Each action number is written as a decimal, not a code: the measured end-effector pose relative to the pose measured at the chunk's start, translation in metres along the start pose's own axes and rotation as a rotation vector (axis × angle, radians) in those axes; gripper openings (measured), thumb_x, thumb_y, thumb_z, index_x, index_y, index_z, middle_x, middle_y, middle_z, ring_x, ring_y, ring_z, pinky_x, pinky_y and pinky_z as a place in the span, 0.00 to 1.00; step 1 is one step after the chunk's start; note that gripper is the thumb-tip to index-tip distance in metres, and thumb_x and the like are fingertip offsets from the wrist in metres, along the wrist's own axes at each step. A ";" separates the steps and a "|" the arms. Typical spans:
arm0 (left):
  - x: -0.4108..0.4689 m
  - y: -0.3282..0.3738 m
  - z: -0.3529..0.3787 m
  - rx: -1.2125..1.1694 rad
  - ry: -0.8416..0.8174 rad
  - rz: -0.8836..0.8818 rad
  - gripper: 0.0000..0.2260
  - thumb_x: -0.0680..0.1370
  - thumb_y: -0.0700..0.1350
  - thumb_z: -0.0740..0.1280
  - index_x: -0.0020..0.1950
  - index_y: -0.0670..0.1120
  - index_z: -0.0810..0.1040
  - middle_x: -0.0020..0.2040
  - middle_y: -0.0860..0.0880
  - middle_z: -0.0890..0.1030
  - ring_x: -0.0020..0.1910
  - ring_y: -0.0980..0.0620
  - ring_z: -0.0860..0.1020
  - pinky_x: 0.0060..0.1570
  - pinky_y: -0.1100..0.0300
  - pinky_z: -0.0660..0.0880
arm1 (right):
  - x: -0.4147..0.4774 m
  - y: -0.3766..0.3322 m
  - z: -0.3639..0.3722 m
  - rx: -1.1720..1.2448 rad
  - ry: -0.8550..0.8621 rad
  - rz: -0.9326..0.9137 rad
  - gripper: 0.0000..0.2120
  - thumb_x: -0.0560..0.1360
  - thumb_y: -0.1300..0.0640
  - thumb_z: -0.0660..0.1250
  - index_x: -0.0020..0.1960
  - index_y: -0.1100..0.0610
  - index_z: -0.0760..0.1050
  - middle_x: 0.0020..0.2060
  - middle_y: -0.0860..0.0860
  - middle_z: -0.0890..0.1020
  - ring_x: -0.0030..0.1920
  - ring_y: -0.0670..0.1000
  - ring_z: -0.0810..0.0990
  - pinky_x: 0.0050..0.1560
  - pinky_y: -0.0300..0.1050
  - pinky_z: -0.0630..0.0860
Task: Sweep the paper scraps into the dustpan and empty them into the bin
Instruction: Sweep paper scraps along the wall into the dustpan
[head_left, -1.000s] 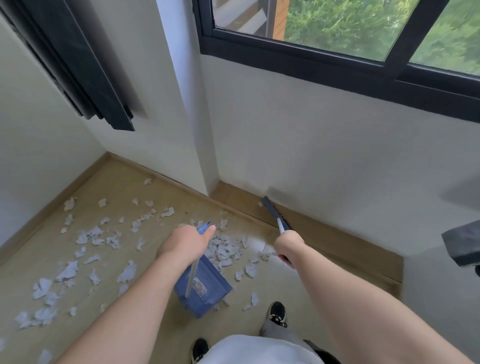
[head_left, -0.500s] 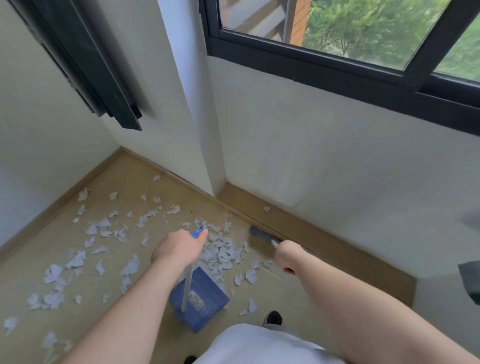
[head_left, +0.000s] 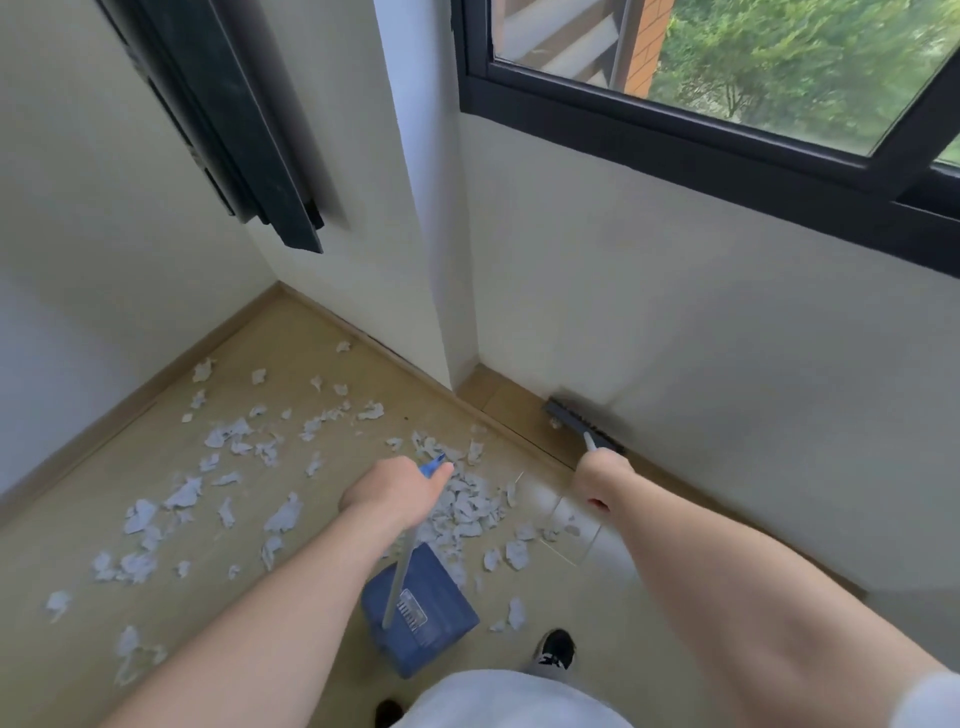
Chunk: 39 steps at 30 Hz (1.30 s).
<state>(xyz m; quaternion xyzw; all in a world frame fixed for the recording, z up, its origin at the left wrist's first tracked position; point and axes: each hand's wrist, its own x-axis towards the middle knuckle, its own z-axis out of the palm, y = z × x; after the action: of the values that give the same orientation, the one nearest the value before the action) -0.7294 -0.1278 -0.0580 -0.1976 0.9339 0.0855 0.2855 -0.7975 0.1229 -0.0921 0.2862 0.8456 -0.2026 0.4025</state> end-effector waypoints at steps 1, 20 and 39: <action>0.000 0.004 0.000 0.007 -0.002 0.002 0.32 0.77 0.72 0.50 0.40 0.46 0.75 0.40 0.47 0.79 0.33 0.48 0.77 0.31 0.60 0.68 | 0.007 -0.003 0.002 -0.094 -0.009 -0.015 0.46 0.75 0.70 0.61 0.79 0.60 0.31 0.50 0.51 0.82 0.29 0.49 0.70 0.26 0.42 0.68; -0.003 0.012 0.006 0.052 0.002 -0.007 0.33 0.78 0.72 0.50 0.42 0.44 0.78 0.39 0.47 0.80 0.33 0.48 0.78 0.33 0.61 0.71 | -0.009 0.043 -0.002 -0.545 -0.070 -0.197 0.19 0.78 0.67 0.62 0.68 0.66 0.73 0.48 0.60 0.82 0.27 0.47 0.69 0.15 0.32 0.66; -0.020 -0.036 0.039 -0.044 -0.004 -0.077 0.30 0.79 0.71 0.51 0.36 0.46 0.73 0.33 0.49 0.76 0.30 0.48 0.74 0.31 0.61 0.66 | -0.014 0.095 0.084 -0.695 -0.173 -0.138 0.08 0.79 0.66 0.56 0.54 0.60 0.72 0.33 0.51 0.71 0.27 0.47 0.68 0.23 0.38 0.65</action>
<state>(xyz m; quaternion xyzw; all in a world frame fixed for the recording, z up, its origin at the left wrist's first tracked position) -0.6797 -0.1432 -0.0808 -0.2394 0.9230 0.0954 0.2858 -0.6812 0.1422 -0.1414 0.0566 0.8440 0.0467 0.5312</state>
